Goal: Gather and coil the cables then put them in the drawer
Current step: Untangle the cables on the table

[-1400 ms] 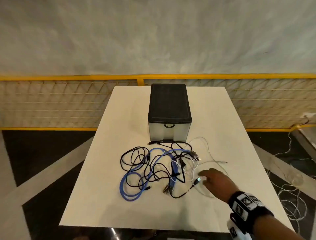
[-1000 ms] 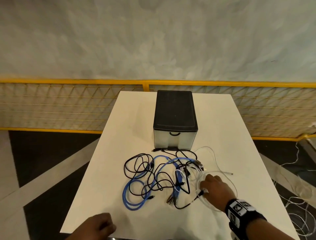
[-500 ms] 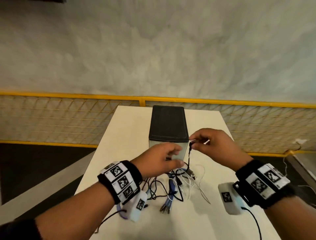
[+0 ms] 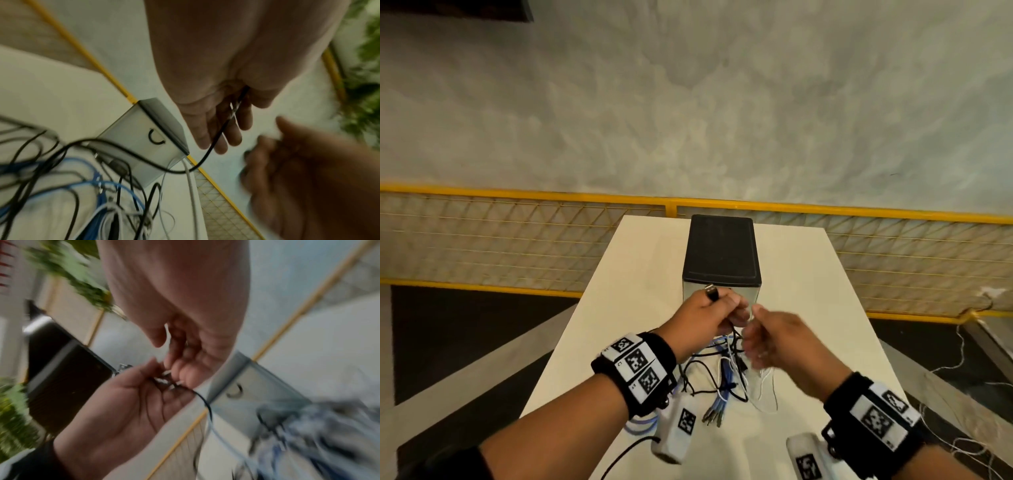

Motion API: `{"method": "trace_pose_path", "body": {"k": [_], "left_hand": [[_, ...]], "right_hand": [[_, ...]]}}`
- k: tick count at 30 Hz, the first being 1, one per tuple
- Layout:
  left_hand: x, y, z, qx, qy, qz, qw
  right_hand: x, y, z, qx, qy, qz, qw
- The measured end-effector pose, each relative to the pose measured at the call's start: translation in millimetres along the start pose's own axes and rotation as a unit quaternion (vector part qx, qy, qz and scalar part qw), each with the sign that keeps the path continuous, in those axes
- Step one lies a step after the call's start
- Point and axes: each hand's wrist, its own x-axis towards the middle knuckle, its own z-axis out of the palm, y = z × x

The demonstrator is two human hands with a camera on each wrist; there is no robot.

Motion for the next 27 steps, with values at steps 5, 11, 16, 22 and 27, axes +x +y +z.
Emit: {"method": "trace_pose_path", "body": {"k": [5,11,16,22,27], "left_hand": [[-8.8,-6.9,-2.2,-0.096,0.069,0.014,0.993],[-20.6,-4.7,-15.9,-0.228,0.057,-0.063,0.97],[-44.7,-33.6,-28.1,-0.111,-0.061,-0.187,0.974],[-83.1,-56.2,-54.5,0.082,-0.223,-0.316,0.918],[-45.8,-35.3,-55.2,-0.038,0.032,-0.152,0.987]], "right_hand": [[14.4,25.3,22.0,0.143,-0.138,0.191,0.961],[50.7,23.3,25.3,0.35,-0.102,0.15,0.919],[65.0,6.1,22.7,0.327,-0.069,0.153,0.93],[83.4,11.1,8.6,0.348,0.007,0.154,0.925],[72.5,31.8,20.6,0.299,-0.045,0.159,0.94]]}}
